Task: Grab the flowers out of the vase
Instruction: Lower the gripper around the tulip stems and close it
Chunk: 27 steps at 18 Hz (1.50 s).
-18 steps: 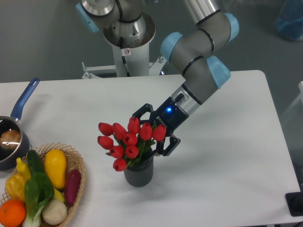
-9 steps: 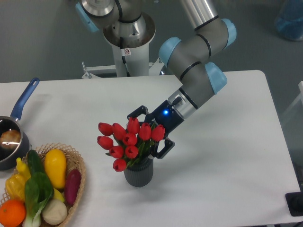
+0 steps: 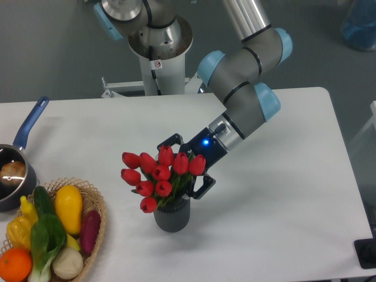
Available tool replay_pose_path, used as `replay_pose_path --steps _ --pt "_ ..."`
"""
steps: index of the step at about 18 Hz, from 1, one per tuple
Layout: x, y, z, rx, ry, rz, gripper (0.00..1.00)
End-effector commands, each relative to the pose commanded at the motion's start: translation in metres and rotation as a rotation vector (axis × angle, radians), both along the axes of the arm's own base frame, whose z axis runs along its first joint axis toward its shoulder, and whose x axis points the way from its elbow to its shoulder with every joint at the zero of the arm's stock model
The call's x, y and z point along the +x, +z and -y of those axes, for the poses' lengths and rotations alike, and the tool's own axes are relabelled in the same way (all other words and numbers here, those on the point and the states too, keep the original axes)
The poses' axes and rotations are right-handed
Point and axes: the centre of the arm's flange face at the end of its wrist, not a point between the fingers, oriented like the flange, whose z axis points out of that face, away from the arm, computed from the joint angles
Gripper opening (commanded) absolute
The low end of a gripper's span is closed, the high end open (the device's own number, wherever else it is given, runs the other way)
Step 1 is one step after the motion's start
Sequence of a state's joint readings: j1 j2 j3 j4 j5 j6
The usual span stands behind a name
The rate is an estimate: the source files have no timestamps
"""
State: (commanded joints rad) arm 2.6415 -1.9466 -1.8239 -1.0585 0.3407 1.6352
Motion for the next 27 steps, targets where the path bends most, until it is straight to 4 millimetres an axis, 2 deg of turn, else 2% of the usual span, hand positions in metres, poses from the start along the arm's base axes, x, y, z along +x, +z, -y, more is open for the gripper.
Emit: replay_pose_path --steps 10,13,22,27 --pt "0.002 -0.010 0.003 0.052 -0.011 -0.013 0.99" --pt "0.003 -0.011 0.001 0.051 -0.014 -0.012 0.92" --pt "0.000 -0.009 0.002 0.054 -0.011 -0.017 0.81" --pt "0.000 -0.009 0.002 0.054 -0.012 -0.019 0.70"
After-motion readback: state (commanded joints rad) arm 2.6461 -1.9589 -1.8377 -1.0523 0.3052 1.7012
